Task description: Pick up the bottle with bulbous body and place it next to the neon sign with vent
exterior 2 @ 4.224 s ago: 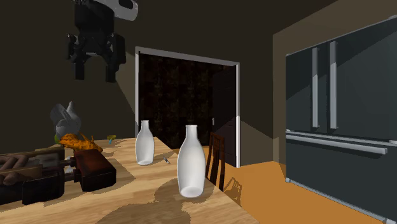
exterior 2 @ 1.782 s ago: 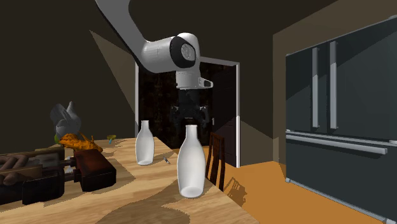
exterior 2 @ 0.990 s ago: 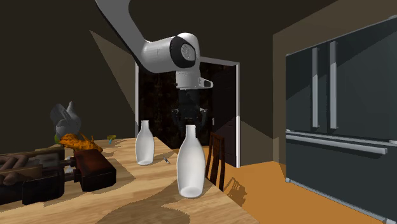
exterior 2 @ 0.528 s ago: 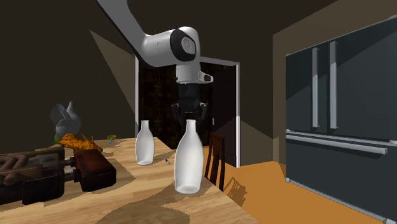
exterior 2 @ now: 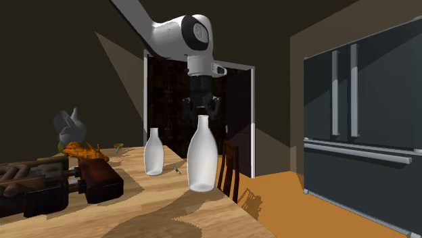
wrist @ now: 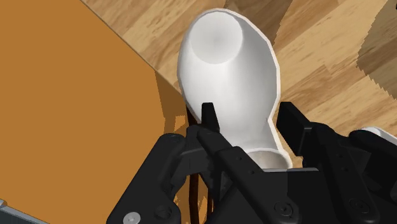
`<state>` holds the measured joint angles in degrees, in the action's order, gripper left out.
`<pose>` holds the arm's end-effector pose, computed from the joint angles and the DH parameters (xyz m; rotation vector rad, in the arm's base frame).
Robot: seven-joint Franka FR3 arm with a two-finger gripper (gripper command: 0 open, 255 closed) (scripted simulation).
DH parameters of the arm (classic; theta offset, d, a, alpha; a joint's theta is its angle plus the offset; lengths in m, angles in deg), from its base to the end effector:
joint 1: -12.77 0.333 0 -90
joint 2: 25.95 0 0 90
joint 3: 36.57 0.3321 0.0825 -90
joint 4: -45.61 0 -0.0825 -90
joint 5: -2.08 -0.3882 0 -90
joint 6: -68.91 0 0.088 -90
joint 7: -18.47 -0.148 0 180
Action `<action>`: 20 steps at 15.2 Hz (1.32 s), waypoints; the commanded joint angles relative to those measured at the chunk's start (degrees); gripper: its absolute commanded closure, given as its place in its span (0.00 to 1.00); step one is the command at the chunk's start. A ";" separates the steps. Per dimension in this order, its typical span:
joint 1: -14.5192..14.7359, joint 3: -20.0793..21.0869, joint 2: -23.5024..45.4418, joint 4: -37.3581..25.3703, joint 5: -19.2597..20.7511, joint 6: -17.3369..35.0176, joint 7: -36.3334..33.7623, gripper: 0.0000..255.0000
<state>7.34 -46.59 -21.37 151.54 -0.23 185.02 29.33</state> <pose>0.5829 -0.1550 0.4607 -3.1340 0.1487 -0.1597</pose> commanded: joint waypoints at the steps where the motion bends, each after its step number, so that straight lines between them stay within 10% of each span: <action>1: 0.08 0.05 -0.31 -1.24 0.11 -1.52 -0.21 1.00; 20: -0.06 -0.06 -0.12 -16.15 0.21 -16.24 -0.54 1.00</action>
<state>7.27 -46.65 -21.57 136.30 -0.01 169.61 28.83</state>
